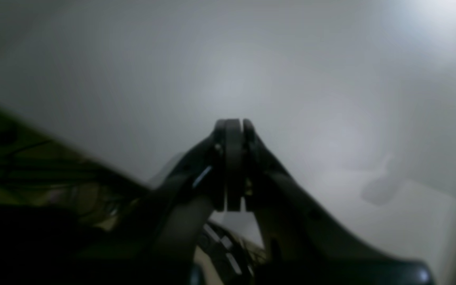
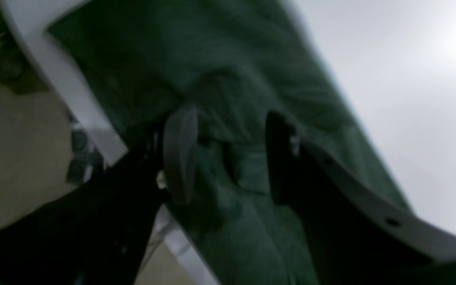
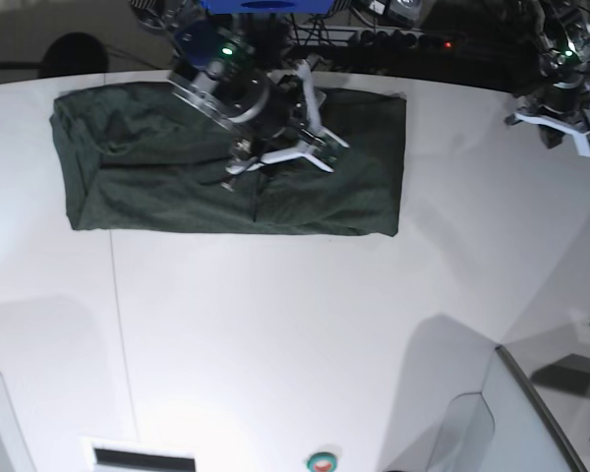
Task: Layout the t-shirt on the table in an organized manner, then fold the t-shirt properly
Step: 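Grasp the band's end with the right gripper and fold it toward the middle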
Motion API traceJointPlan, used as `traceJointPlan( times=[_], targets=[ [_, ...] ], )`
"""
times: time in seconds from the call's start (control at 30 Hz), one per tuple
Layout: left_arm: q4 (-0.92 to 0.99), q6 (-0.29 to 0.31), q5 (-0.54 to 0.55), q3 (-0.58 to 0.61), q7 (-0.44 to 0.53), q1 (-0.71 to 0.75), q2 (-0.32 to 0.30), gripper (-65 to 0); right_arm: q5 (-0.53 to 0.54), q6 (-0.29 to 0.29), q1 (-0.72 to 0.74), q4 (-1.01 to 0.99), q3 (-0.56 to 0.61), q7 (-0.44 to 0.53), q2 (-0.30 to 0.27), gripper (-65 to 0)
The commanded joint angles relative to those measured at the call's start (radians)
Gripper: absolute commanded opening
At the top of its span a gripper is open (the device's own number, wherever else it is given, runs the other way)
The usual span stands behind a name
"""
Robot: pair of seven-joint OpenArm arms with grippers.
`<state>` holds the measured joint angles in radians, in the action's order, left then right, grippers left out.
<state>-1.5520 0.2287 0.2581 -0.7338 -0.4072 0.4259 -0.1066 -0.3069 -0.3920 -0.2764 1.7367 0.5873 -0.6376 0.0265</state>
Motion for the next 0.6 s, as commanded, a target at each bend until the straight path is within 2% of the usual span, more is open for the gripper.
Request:
traceJointPlan(
  times=[0.0, 0.07, 0.17, 0.33, 0.43, 0.5, 0.57],
  targets=[
    [-0.009, 0.033, 0.007, -0.027, 0.021, 0.004, -0.011, -65.0, 0.002, 0.012, 0.024, -0.014, 0.000, 0.028, 0.043, -38.0],
    [-0.008, 0.073, 0.005, -0.062, 0.021, 0.004, -0.006, -65.0, 0.002, 0.012, 0.055, -0.067, 0.000, 0.029, 0.079, -38.0],
    [-0.006, 0.119, 0.005, -0.083, 0.021, 0.014, -0.003, -65.0, 0.002, 0.012, 0.102, -0.119, 0.001, 0.026, 0.099, -38.0],
    [-0.003, 0.127, 0.005, -0.082, 0.021, 0.026, -0.005, -65.0, 0.012, 0.012, 0.145, -0.185, 0.000, 0.025, 0.106, -38.0],
    [-0.002, 0.127, 0.005, -0.079, 0.021, 0.026, -0.003, -65.0, 0.088, 0.014, 0.184, -0.237, -0.002, 0.025, 0.106, -38.3],
    [-0.002, 0.127, 0.005, -0.077, 0.021, 0.026, -0.003, -65.0, 0.140, 0.017, 0.205, -0.264, -0.002, 0.025, 0.106, -41.6],
    [-0.002, 0.127, 0.005, -0.077, 0.021, 0.026, -0.003, -65.0, 0.185, 0.064, 0.217, -0.281, -0.002, 0.025, 0.105, -48.5]
  ],
)
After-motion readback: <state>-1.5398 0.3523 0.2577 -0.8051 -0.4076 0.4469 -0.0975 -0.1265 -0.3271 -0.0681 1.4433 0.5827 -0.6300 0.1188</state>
